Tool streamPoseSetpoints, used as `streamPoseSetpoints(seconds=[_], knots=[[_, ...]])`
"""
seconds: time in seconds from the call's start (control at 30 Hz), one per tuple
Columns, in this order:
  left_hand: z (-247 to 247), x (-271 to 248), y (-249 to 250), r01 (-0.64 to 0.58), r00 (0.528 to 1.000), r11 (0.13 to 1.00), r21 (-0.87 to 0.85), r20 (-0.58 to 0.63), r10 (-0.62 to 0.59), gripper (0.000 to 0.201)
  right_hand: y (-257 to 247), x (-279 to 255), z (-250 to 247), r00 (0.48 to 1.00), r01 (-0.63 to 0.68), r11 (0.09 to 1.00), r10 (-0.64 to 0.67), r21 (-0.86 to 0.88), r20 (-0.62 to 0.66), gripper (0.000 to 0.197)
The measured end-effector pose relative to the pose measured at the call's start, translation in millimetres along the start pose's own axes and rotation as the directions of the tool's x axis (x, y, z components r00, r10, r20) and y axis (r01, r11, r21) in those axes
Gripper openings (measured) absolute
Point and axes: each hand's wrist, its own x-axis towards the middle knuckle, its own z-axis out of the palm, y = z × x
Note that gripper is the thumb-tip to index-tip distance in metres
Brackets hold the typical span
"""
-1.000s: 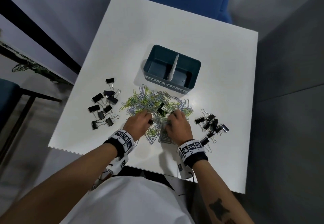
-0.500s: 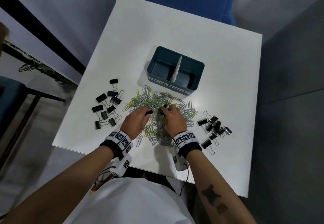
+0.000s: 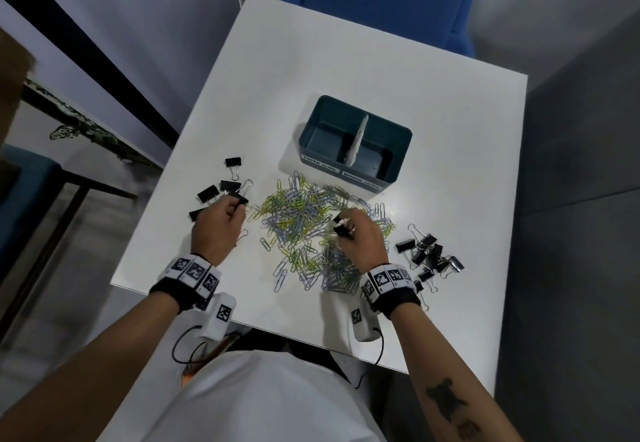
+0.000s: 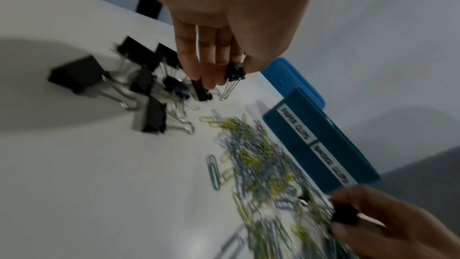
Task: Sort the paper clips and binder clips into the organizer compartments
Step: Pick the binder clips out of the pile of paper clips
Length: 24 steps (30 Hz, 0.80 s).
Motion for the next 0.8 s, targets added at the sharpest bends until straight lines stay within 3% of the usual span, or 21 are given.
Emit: streamPoseSetpoints(seconds=[0.1,0.17,0.4,0.53,0.7,0.8], knots=[[-12,16,-14,0.148,0.989,0.982,0.113,-0.047,-0.144,0.017,1,-3,-5,1.0,-0.011,1.0,0.011,0.001,-0.001,0.017],[-14,24,-24,0.188,0.982,0.969,0.157,-0.039,-0.185,0.019,1,-6,-9,0.999,-0.041,0.998,0.042,0.046,-0.008,0.018],[-15,35,-41,0.214,0.977,0.95,0.229,-0.035,-0.211,0.022,-2,-14,-22,0.997,-0.052,0.974,0.065,0.222,-0.048,0.017],[-16,33,-42,0.22,0.974,0.932,0.289,-0.007,-0.228,0.023,11,-20,-34,0.97,-0.108,0.961,0.158,0.253,-0.187,0.018],[-16,26,-39,0.164,0.985,0.935,0.315,-0.002,-0.172,0.023,51,-27,-68,0.878,-0.345,0.938,0.335,0.033,-0.342,0.02],[-6,18,-15,-0.011,1.0,0.956,0.293,-0.002,0.012,0.021,86,-30,-83,0.83,-0.491,0.87,0.454,-0.038,-0.325,0.025]])
